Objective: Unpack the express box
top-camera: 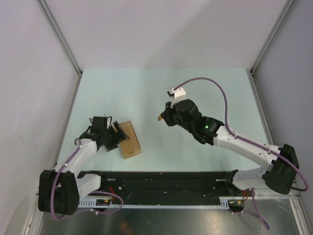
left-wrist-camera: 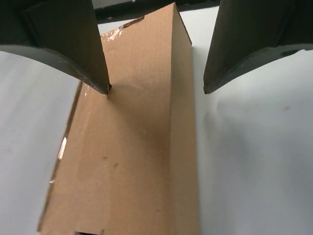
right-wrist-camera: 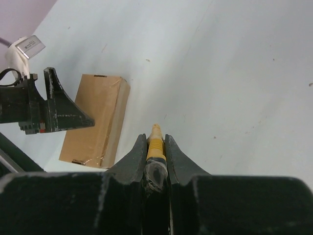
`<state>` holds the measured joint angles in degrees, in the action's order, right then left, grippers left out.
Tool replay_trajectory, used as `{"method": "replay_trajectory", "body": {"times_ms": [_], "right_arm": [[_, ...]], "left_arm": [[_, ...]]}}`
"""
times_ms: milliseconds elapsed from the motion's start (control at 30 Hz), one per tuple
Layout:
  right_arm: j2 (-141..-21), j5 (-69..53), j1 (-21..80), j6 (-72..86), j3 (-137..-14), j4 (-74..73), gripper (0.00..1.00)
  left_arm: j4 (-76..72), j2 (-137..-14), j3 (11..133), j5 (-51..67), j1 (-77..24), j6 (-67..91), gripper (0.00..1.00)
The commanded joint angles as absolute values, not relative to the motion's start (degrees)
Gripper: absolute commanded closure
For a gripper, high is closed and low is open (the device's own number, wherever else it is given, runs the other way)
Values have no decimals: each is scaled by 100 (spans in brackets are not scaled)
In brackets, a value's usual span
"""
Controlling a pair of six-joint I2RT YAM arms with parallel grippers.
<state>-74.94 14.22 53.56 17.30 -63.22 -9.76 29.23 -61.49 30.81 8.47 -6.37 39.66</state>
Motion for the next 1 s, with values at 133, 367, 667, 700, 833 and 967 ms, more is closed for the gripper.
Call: {"method": "replay_trajectory", "body": {"times_ms": [133,367,667,700,833,967], "right_arm": [[-7418,1854,5379,1916,-6267,-1178,100],[-7550,2283,5554,1837,-5906,-616,100],[-7954,3409,5862,1951,-5871,-62,100],[-7963,3358,5854,1890,-5871,-62,100],[-8085,2902,5827,1758,-5880,377,100],[-8349,2874,5827,1793,-5897,641,100]], "left_arm": [[1180,-6608,2952,2302,-817,4166,22],[572,-8032,3620,2364,-1397,4464,25],[316,-8587,4069,2320,-1635,4536,15],[316,-8587,4087,2303,-1635,4500,13],[316,-8718,4201,2276,-1635,4307,9],[316,-8885,4359,2285,-1626,4175,8]]}}
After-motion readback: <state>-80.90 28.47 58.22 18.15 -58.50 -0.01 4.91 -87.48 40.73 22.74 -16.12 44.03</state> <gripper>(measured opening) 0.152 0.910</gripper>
